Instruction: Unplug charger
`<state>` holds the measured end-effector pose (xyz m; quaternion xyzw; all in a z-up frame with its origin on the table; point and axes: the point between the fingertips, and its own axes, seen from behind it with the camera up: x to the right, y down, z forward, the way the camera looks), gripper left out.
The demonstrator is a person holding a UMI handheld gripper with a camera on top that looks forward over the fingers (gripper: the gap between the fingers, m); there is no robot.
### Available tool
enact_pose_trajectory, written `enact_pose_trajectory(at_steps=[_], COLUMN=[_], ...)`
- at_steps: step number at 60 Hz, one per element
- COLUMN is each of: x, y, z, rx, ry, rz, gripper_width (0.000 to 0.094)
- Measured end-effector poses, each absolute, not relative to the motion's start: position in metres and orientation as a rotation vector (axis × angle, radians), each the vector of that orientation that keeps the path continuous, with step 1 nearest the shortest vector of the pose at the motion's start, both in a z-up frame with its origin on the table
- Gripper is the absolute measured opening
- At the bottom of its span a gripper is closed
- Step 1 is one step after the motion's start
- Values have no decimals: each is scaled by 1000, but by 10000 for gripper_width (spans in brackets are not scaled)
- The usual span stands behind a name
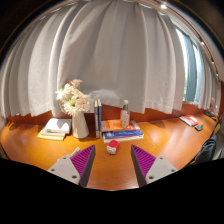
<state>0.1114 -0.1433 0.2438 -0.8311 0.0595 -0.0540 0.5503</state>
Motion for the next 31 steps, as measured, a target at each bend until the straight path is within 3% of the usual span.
enact_pose_trajectory(at_steps=[17,31], x=[79,58], y=[-214,-228], z=[224,235], rx=[-2034,-2010], ry=[71,60], rz=[-151,-115], gripper_width=[692,692])
